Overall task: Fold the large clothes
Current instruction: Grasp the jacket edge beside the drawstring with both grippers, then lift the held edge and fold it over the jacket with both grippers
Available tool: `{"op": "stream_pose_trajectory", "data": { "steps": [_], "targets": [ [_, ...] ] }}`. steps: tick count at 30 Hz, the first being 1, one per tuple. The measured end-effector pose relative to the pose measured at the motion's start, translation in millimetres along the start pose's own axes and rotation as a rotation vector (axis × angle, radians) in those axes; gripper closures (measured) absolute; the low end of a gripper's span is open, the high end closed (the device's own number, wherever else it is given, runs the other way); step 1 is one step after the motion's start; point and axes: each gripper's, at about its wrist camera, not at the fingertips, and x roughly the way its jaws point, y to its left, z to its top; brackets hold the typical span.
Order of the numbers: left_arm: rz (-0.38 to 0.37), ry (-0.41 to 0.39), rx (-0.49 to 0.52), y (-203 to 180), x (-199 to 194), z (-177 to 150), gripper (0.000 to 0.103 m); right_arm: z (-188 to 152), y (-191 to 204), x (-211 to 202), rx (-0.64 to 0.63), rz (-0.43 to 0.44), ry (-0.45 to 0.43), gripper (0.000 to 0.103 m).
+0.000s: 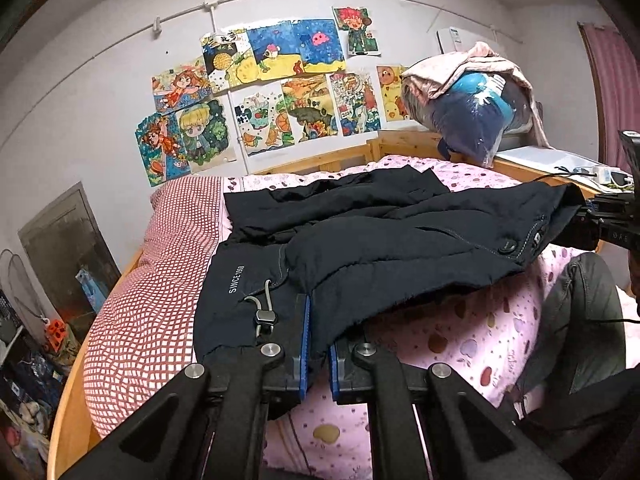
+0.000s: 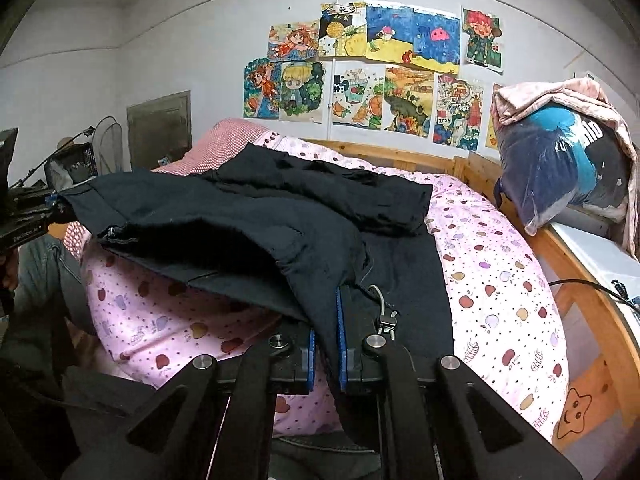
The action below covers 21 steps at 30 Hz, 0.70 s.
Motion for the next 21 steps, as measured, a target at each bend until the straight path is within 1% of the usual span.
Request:
{"op": "stream_pose_trajectory", "data": {
  "steps": [6,9,11,15,17,21],
  "targets": [
    [-0.043,0.012,-0.048,10.6,6.3,12.4,0.096,20.4,-11.1,4.9,0.046,0.017,-0.042,0.095],
    [-0.057,0.000,-0.049,16.7,10.6,27.4,0.096,38.1,-18.1,10.7,0.077,0.019,-0.073,0.095],
    [-0.065,-0.016,-0.050,23.2,14.1,44.0,0.096,54.5,-23.4,16.6,0.089,0.020,-0.090,0.095],
    [-0.064,-0.050,-0.051,33.6,22.0,73.3,0.096,81.4,-29.3,28.7,0.086,0.010,-0.132,0.095],
    [-0.044,-0.061,-0.035,38.5,30.5,88.6,0.096,93.3,-32.9,37.1,0.091,0.015,-0.143,0.095],
    [-0.011,-0.074,-0.018,46.5,48.9,114.5,0.095,119.5,-37.9,61.1,0.068,-0.011,-0.173,0.095]
  ]
}}
